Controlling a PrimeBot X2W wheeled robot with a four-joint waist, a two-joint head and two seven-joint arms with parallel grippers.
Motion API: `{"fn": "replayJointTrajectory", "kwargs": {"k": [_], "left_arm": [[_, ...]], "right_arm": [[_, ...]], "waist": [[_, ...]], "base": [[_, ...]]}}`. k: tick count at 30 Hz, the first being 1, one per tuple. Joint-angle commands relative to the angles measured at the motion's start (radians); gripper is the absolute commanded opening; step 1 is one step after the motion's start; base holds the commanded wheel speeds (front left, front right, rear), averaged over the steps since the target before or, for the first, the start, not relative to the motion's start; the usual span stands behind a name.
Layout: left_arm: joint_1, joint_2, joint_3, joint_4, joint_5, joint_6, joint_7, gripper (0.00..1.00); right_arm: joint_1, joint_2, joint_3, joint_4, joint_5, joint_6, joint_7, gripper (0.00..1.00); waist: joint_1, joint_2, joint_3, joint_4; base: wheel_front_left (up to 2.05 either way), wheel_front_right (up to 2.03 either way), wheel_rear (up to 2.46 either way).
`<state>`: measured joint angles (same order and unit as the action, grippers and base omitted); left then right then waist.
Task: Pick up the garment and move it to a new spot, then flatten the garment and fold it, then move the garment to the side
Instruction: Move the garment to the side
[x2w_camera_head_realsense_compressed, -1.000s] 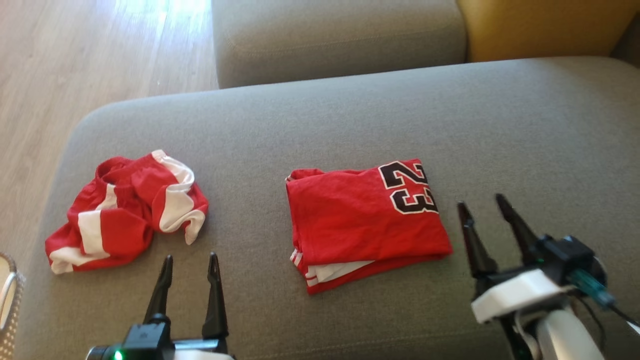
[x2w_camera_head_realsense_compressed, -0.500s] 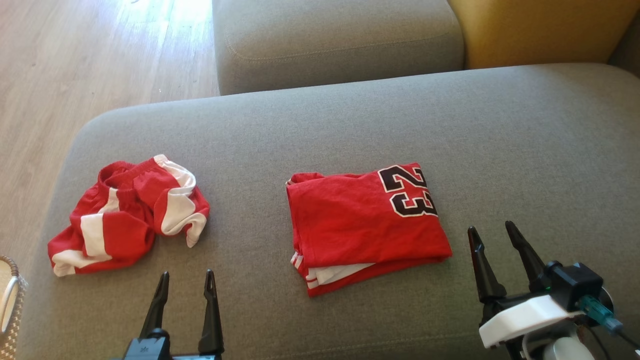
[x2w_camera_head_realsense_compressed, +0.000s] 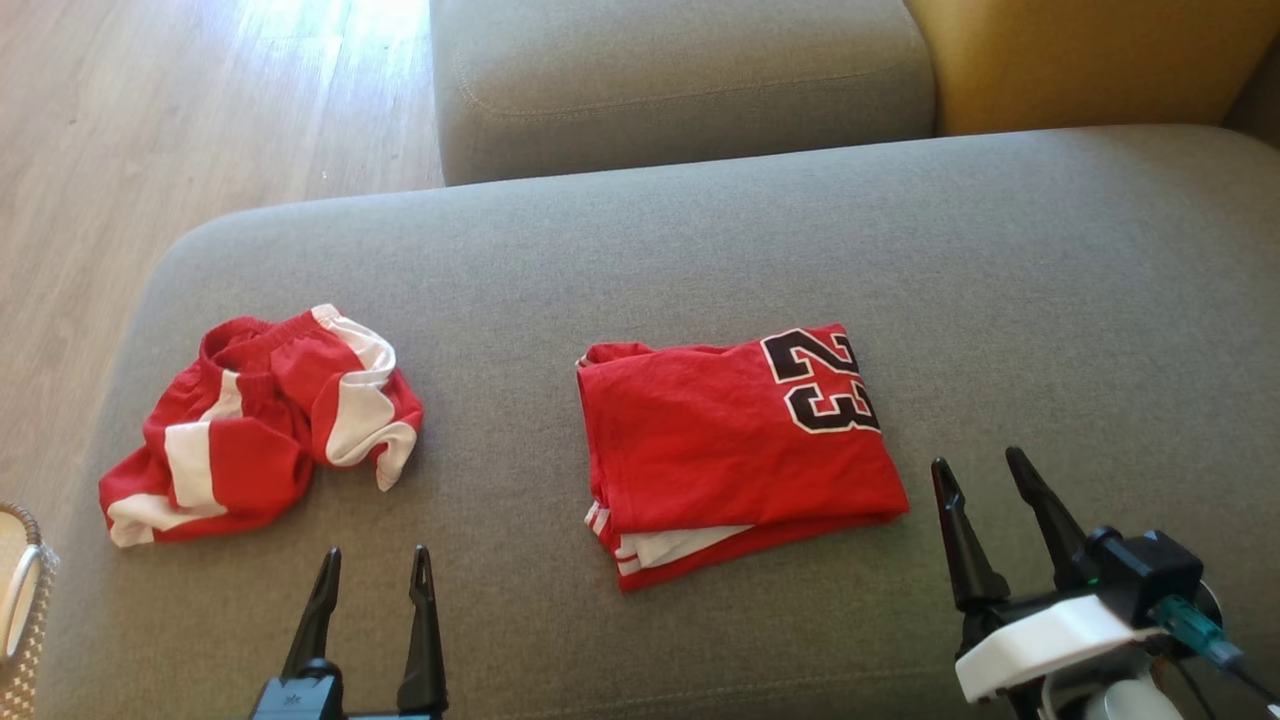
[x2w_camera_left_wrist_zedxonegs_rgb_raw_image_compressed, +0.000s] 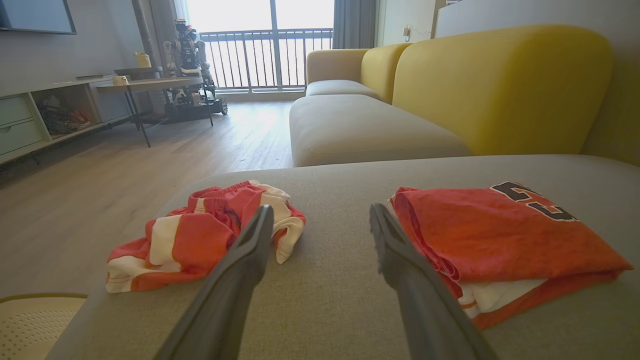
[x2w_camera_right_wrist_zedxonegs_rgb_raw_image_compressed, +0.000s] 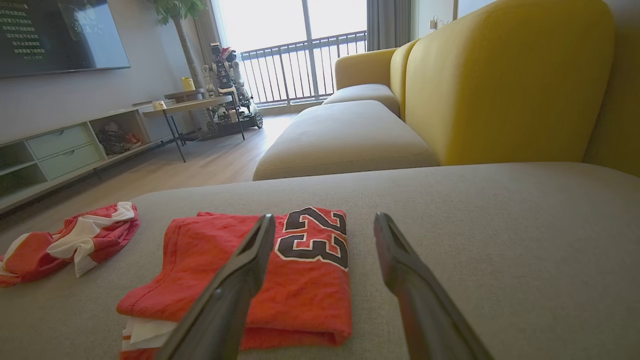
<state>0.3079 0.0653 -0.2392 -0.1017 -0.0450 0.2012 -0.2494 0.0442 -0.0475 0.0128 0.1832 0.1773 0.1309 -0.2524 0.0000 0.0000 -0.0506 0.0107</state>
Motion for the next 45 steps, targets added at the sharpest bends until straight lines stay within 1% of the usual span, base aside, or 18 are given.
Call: {"fn": "replayJointTrajectory", "kwargs": {"k": [1,7,11,14,15,18,22,27,33,35,40,41,42,44,45], "left_arm": [[-0.029,-0.009,0.041,-0.029,0.015,-0.004,-0.012,1.0],[-0.035,-0.01,0.038,-0.021,0.016,-0.012,-0.012,1.0],[-0.047,-0.01,0.028,-0.016,0.021,-0.02,-0.012,1.0],[-0.061,-0.011,0.016,-0.011,0.026,-0.027,-0.012,1.0],[-0.061,-0.011,0.016,-0.011,0.026,-0.027,-0.012,1.0],[-0.086,-0.011,0.0,-0.007,0.03,-0.034,-0.012,1.0],[-0.122,-0.012,-0.019,0.003,0.032,-0.037,-0.012,1.0],[-0.163,-0.013,-0.047,0.015,0.031,-0.038,-0.012,1.0],[-0.205,-0.014,-0.081,0.028,0.025,-0.035,-0.012,1.0],[-0.216,-0.014,-0.091,0.031,0.022,-0.032,-0.012,1.0],[-0.224,-0.015,-0.1,0.038,0.011,-0.023,-0.012,1.0],[-0.226,-0.015,-0.102,0.04,0.009,-0.023,-0.012,1.0],[-0.227,-0.015,-0.105,0.041,0.009,-0.024,-0.012,1.0],[-0.231,-0.015,-0.109,0.042,0.008,-0.024,-0.012,1.0],[-0.232,-0.015,-0.111,0.042,0.008,-0.023,-0.012,1.0]], "right_arm": [[-0.021,-0.003,0.028,-0.036,0.005,0.0,-0.009,1.0],[-0.042,-0.003,0.034,-0.014,0.016,0.0,-0.009,1.0],[-0.1,-0.003,0.03,0.039,0.035,0.0,-0.009,1.0],[-0.169,-0.003,0.024,0.113,0.029,0.0,-0.009,1.0],[-0.169,-0.003,0.024,0.113,0.029,0.0,-0.009,1.0],[-0.262,-0.003,0.001,0.222,0.021,0.0,-0.009,1.0],[-0.405,-0.003,-0.027,0.403,-0.012,0.0,-0.001,1.0],[-0.549,-0.015,-0.031,0.565,-0.055,0.0,0.016,1.0],[-0.65,-0.041,-0.072,0.714,-0.129,0.0,0.029,1.0],[-0.667,-0.039,-0.082,0.753,-0.149,0.0,0.034,1.0],[-0.687,-0.022,-0.048,0.836,-0.138,0.0,0.079,1.0],[-0.69,-0.019,-0.037,0.852,-0.128,0.0,0.093,0.93],[-0.693,-0.017,-0.024,0.863,-0.118,0.0,0.101,0.75],[-0.701,-0.014,-0.002,0.882,-0.099,0.0,0.111,0.2],[-0.705,-0.014,0.007,0.888,-0.091,0.0,0.113,0.0]], "waist": [[0.0,0.0,0.002,0.003],[0.0,0.0,0.015,0.012],[0.0,0.0,0.039,0.021],[0.0,0.0,0.066,0.03],[0.0,0.0,0.066,0.03],[0.0,0.0,0.103,0.04],[0.0,0.0,0.148,0.055],[0.0,0.0,0.197,0.08],[0.0,0.0,0.246,0.112],[0.0,0.0,0.255,0.12],[0.0,0.0,0.263,0.123],[0.0,0.0,0.264,0.122],[0.0,0.0,0.265,0.121],[0.0,0.0,0.265,0.12],[0.0,0.0,0.265,0.12]], "base": [[0.0,0.0,0.0],[0.0,0.0,0.0],[0.0,0.0,0.0],[0.0,0.0,0.0],[0.0,0.0,0.0],[0.0,0.0,0.0],[0.0,0.0,0.0],[0.0,0.0,0.0],[0.0,0.0,0.0],[0.0,0.0,0.0],[0.0,0.0,0.0],[0.0,0.0,0.0],[0.0,0.0,0.0],[0.0,0.0,0.0],[0.0,0.0,0.0]]}}
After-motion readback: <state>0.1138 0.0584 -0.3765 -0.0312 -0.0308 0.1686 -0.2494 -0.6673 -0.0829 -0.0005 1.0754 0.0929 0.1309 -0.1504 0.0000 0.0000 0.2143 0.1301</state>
